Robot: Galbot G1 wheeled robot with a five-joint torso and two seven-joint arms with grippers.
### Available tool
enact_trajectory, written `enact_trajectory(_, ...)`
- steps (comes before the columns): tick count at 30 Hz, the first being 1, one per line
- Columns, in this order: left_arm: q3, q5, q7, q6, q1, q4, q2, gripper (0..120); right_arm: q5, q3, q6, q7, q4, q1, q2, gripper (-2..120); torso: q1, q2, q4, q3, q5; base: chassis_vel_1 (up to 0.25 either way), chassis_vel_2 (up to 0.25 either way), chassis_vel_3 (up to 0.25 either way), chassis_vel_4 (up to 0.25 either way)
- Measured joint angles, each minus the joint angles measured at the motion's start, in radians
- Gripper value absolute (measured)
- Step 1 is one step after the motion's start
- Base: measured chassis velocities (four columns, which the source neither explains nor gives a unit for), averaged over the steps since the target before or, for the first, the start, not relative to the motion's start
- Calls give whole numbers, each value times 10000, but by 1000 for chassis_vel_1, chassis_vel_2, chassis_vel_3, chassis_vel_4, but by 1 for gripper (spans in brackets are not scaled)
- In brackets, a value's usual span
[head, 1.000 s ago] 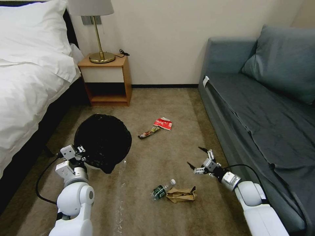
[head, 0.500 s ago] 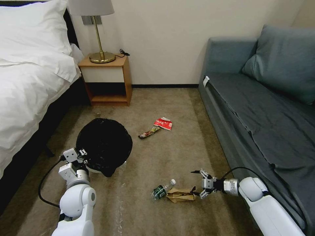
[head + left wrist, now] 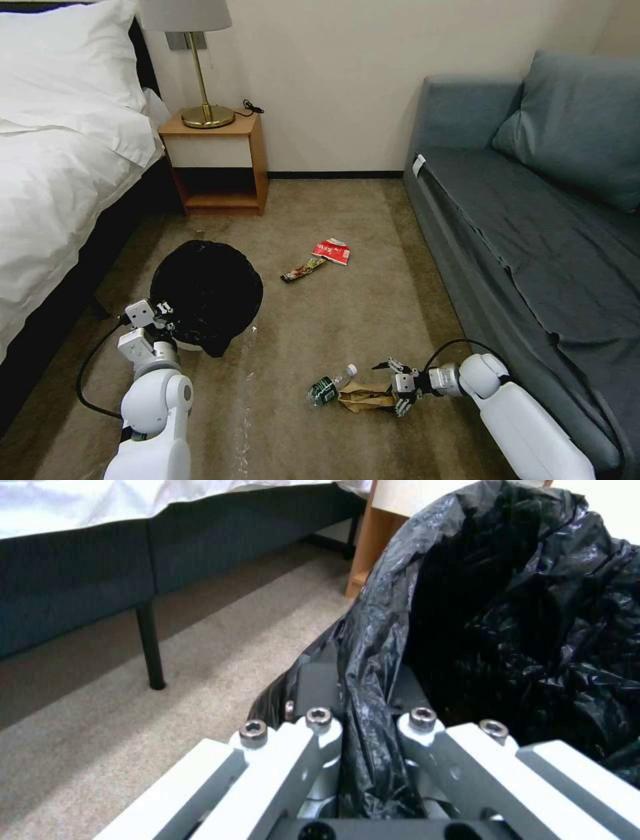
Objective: Pick up the trash bin, then pick up the garbage on the floor and place it into the trash bin.
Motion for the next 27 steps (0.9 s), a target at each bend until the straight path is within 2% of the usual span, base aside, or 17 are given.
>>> enact_trajectory(8,-155,-47,7,4,72,-15,24,4,-569,0,501,-18,-1174,648,658,100,0,0,3,0,0,0,0,0,0)
enact_trajectory(10,-188,-74,8,5,79,-41,40,4,-688,84,586,3,-1456,705,780,96,0,0,4,-1,2,0,0,0,0)
enact_trajectory(12,-223,-101,13,9,81,-56,59,4,-711,234,650,-28,-1691,703,861,85,0,0,0,0,1,0,0,0,0)
enact_trajectory(14,-233,-106,14,11,73,-56,61,4,-706,265,655,-33,-1724,675,862,82,0,0,0,-1,0,0,0,0,0)
enact_trajectory(16,-233,-109,14,12,43,-49,62,4,-666,301,670,-35,-1768,607,858,72,0,0,0,0,3,0,0,0,0)
enact_trajectory(17,-233,-109,14,12,43,-49,62,4,-666,301,670,-35,-1768,607,858,72,0,0,0,0,3,0,0,0,0)
enact_trajectory(18,-200,-106,14,19,10,-35,59,4,-603,335,673,-35,-1774,589,838,64,-1,0,0,-1,1,0,0,0,0)
enact_trajectory(20,-180,-104,14,23,-7,-26,58,4,-575,347,673,-34,-1774,588,830,61,0,0,0,-1,0,0,0,0,0)
enact_trajectory(22,-146,-81,13,29,-61,28,52,4,-557,405,707,-6,-1787,587,825,48,0,0,-1,-1,2,0,0,0,0)
enact_trajectory(24,-142,-72,11,29,-68,46,50,4,-563,427,718,-3,-1790,587,827,47,0,0,-1,-1,2,0,0,0,0)
enact_trajectory(26,-79,-42,2,30,-74,109,45,4,-555,527,743,12,-1796,554,832,33,0,0,1,-1,1,0,0,0,0)
enact_trajectory(27,-79,-42,2,30,-74,109,45,4,-555,527,743,12,-1796,554,832,33,0,0,1,-1,1,0,0,0,0)
